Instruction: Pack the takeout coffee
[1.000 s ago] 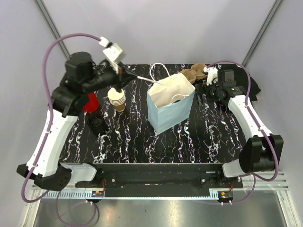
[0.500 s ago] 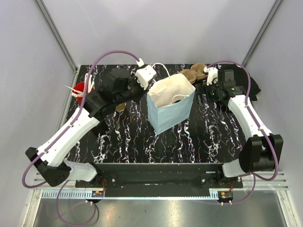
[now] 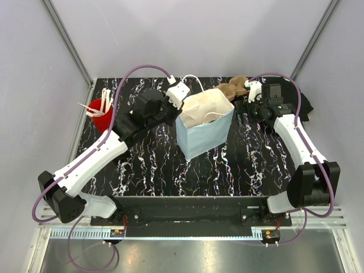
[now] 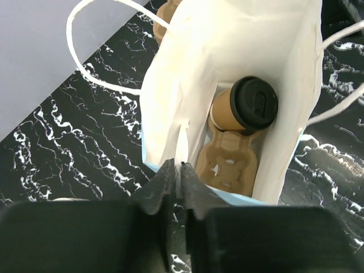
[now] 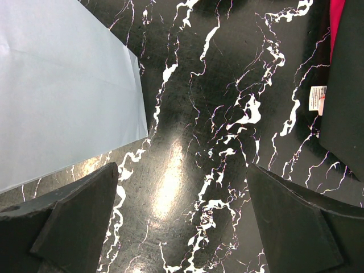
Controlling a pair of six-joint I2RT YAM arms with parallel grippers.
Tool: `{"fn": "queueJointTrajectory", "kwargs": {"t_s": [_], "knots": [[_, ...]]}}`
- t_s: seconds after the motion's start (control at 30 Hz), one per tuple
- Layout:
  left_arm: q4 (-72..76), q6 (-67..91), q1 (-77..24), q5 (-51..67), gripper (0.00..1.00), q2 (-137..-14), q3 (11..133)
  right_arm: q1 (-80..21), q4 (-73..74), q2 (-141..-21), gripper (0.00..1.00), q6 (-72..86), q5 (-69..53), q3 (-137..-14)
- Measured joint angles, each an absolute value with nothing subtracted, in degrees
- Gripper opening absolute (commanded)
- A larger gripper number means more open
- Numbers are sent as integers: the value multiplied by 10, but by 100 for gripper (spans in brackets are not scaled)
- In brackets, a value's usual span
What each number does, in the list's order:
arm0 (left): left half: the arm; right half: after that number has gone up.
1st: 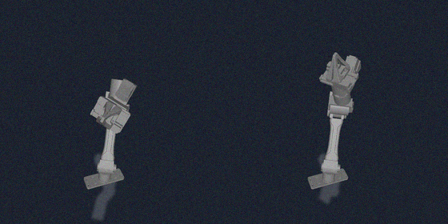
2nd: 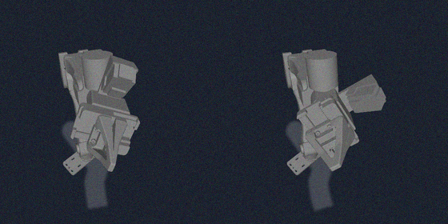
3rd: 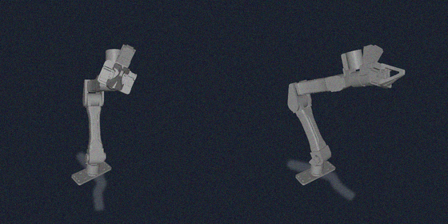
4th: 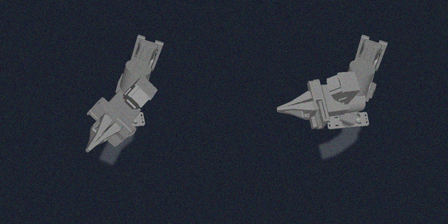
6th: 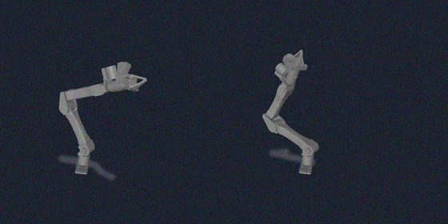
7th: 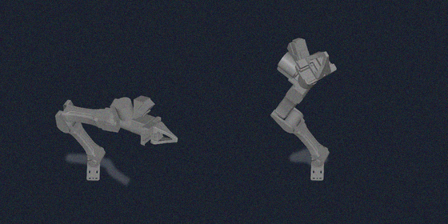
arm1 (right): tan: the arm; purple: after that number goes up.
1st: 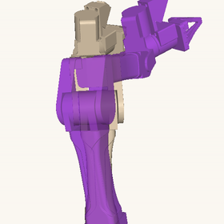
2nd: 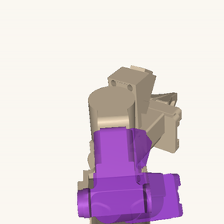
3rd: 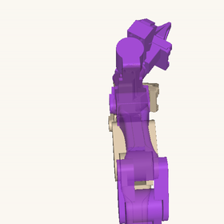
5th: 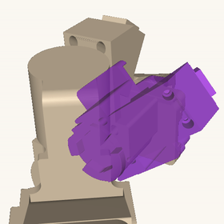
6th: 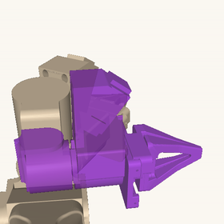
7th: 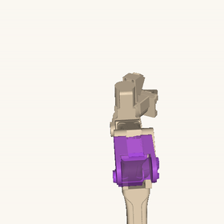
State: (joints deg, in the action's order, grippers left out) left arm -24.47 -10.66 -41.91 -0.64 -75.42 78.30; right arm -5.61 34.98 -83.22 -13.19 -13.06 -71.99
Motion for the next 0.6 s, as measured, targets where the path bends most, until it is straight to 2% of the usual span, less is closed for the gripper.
{"fn": "queueJointTrajectory", "kwargs": {"t_s": [0.03,0.07,0.17,0.33,0.4,0.5,0.53,0.6], "knots": [[-239,-102,-419,-6,31,-756,783,-56,350,-832,100,-132,-131,-720],[-237,-100,-419,-6,42,-758,783,-56,350,-832,100,-132,-131,-720],[-232,-92,-419,-4,52,-761,783,-56,350,-832,100,-132,-131,-720],[-227,-88,-419,-4,63,-761,783,-56,350,-832,100,-132,-131,-720],[-229,-87,-415,-4,75,-761,784,-56,350,-832,100,-132,-131,-720],[-234,-85,-404,-3,87,-756,789,-56,350,-832,100,-132,-131,-720],[-237,-85,-399,-3,95,-752,792,-56,350,-832,100,-132,-131,-720],[-241,-85,-387,-3,99,-744,801,-56,350,-832,100,-132,-131,-720]]}}
